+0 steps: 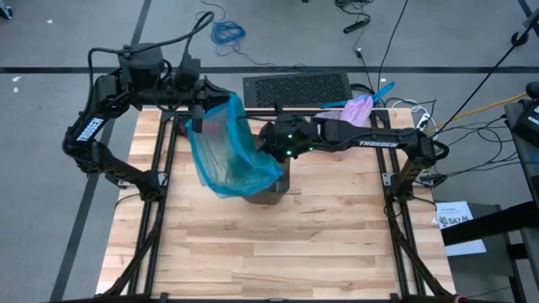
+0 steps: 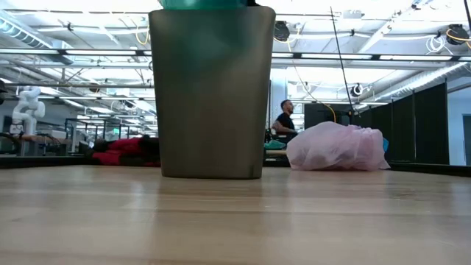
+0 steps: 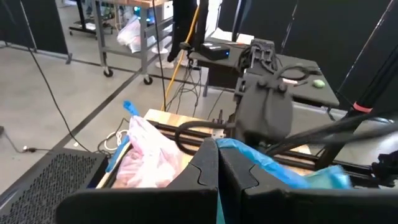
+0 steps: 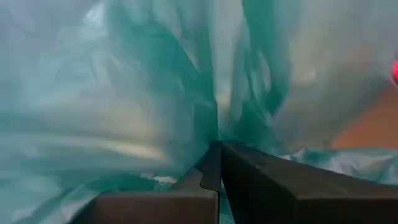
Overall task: Place trash/remove bag and relplace
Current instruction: Insert the new blue trash bag into the trash bin
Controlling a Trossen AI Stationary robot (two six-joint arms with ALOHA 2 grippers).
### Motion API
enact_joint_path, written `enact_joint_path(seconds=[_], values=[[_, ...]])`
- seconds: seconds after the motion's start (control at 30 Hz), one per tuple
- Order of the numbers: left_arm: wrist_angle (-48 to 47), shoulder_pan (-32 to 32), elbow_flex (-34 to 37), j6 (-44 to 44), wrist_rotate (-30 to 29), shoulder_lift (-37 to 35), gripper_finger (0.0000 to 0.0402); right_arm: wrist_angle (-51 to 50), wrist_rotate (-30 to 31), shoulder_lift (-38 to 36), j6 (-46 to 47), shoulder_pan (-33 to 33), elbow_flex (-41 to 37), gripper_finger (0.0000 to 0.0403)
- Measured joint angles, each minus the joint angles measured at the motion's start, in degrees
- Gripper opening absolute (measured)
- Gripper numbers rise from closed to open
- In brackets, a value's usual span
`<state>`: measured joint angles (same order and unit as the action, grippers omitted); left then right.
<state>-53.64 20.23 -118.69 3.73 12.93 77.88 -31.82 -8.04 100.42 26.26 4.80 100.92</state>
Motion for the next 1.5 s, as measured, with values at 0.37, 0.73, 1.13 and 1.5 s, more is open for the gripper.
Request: enact_joint_path(seconds=[0.37, 0.73, 1.13, 1.5], values=[[-1.68, -1.27, 0.00, 0.04, -0.11, 0.07, 0.0000, -12.21, 0.27, -0.69, 1.47, 0.13, 0.00, 0.0000], [-2.66, -1.26, 0.00, 0.41, -0.11, 0.07, 0.0000, -13.05, 4.34, -10.61, 7.07, 1.46, 0.02, 0.0040], [-1.97, -4.01, 7.16, 1.88, -2.25, -0.20, 0.0000, -7.95, 7.79, -6.92, 5.61, 2.60, 0.04, 0.0072], [-0.65, -4.24, 12.46, 2.34, -6.44, -4.59, 0.0000, -13.59, 6.07, 1.41, 4.01, 3.47, 0.01, 0.0010]])
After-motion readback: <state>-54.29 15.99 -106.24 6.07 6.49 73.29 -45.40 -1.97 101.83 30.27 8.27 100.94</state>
